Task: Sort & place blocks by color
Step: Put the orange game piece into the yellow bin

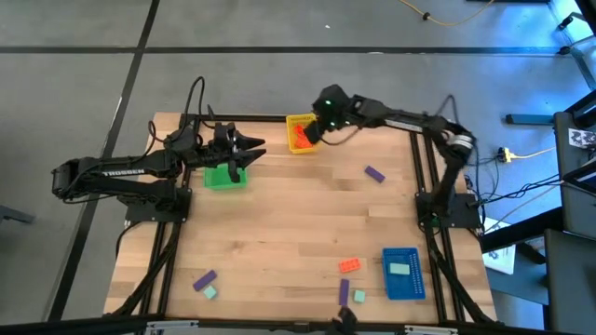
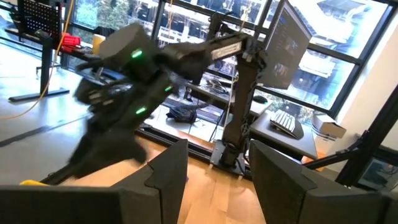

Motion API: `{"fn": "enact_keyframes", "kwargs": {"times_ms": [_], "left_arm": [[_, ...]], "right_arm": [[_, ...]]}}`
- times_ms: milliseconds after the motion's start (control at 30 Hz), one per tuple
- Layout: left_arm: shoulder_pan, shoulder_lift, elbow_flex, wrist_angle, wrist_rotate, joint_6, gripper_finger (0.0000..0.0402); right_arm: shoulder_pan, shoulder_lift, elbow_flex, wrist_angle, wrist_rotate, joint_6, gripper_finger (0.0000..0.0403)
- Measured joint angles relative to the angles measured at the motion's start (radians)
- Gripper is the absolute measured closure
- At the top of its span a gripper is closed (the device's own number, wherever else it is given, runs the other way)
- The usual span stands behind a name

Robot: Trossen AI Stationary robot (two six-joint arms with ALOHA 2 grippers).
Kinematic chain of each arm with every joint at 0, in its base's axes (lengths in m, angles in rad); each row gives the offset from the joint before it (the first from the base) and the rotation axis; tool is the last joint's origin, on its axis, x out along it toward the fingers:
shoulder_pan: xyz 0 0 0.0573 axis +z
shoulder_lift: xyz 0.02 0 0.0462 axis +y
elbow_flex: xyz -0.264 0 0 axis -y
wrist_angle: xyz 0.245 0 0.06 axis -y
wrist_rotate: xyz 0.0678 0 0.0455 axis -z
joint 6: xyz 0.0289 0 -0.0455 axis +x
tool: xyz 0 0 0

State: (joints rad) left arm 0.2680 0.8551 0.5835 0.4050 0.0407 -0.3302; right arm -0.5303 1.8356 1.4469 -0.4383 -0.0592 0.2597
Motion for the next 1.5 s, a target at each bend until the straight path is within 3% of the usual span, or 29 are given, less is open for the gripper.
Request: {"fn": "enact_keyframes", "kwargs": {"times_ms": [133,367,500,633,867,1333,1500], "left_arm": [[0.0,0.0,0.0,0.0,0.004,0.0,0.0239],[0.0,0.0,0.0,-0.001,0.025,0.0,0.0239],[0.0,0.0,0.0,-0.006,0.031,0.0,0.0239],[0.0,0.0,0.0,-0.02,0.032,0.001,0.0239],[0.0,0.0,0.0,-0.03,0.031,0.001,0.0239],[0.0,0.0,0.0,-0.03,0.022,-0.006,0.0239],[0.0,0.0,0.0,-0.03,-0.001,0.01,0.0239]], "right_arm": [[0.042,-0.179,-0.184,0.047,-0.066,-0.03,0.0187],[0.145,-0.537,-0.56,0.389,-0.26,0.08,0.0187],[0.191,-0.688,-0.684,0.561,-0.334,0.13,0.0187],[0.228,-0.784,-0.741,0.623,-0.335,0.124,0.0187],[0.256,-0.819,-0.751,0.63,-0.335,-0.023,0.0187],[0.259,-0.815,-0.751,0.634,-0.335,-0.016,0.0187],[0.259,-0.814,-0.751,0.715,-0.335,0.005,0.0187]]}}
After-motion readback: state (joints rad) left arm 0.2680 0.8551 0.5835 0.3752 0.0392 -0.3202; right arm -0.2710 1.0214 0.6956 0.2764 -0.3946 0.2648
